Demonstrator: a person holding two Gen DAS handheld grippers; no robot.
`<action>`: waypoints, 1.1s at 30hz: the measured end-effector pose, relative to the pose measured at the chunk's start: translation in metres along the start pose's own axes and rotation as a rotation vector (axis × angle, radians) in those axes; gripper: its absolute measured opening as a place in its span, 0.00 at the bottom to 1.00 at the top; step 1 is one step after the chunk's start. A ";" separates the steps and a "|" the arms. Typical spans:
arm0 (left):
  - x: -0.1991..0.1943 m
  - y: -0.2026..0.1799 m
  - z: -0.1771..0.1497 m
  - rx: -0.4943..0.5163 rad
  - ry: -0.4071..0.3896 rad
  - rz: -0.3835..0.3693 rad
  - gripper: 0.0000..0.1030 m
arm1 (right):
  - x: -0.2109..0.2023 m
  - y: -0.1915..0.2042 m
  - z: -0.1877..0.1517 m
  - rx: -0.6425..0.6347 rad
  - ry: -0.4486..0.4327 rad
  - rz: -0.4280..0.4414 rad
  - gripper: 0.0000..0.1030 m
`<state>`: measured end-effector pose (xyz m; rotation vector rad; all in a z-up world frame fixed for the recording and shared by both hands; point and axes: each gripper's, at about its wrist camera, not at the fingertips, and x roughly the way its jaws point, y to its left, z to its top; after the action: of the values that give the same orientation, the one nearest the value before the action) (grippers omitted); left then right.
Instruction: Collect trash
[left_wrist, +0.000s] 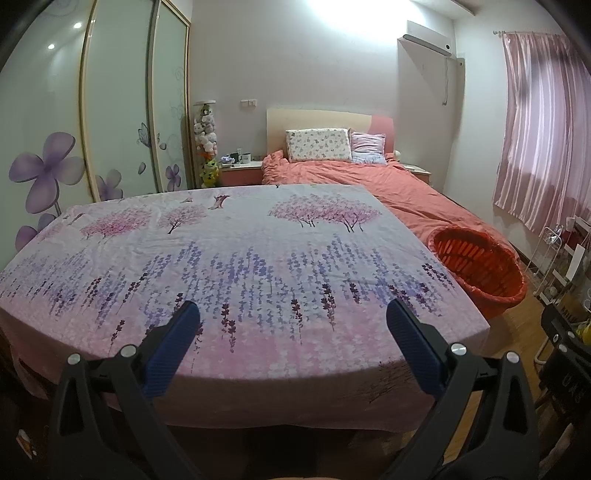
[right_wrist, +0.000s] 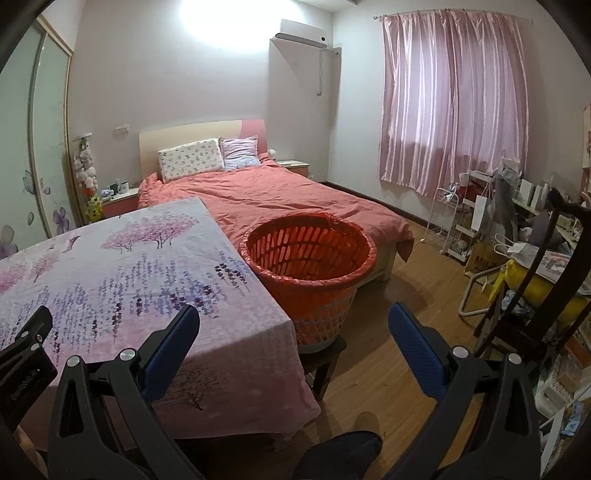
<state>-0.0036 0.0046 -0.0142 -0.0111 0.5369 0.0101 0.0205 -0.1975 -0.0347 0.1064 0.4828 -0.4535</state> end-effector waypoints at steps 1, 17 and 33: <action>-0.001 -0.001 0.000 0.000 -0.001 -0.001 0.96 | 0.000 0.000 0.000 0.003 0.003 0.003 0.98; -0.012 -0.004 0.006 0.001 -0.040 -0.017 0.96 | -0.001 -0.001 0.000 0.018 0.003 0.006 0.98; -0.018 -0.009 0.010 0.005 -0.060 -0.054 0.96 | -0.001 -0.004 0.001 0.025 0.002 0.003 0.98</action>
<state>-0.0142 -0.0039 0.0036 -0.0206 0.4767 -0.0429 0.0181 -0.2012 -0.0336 0.1314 0.4789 -0.4561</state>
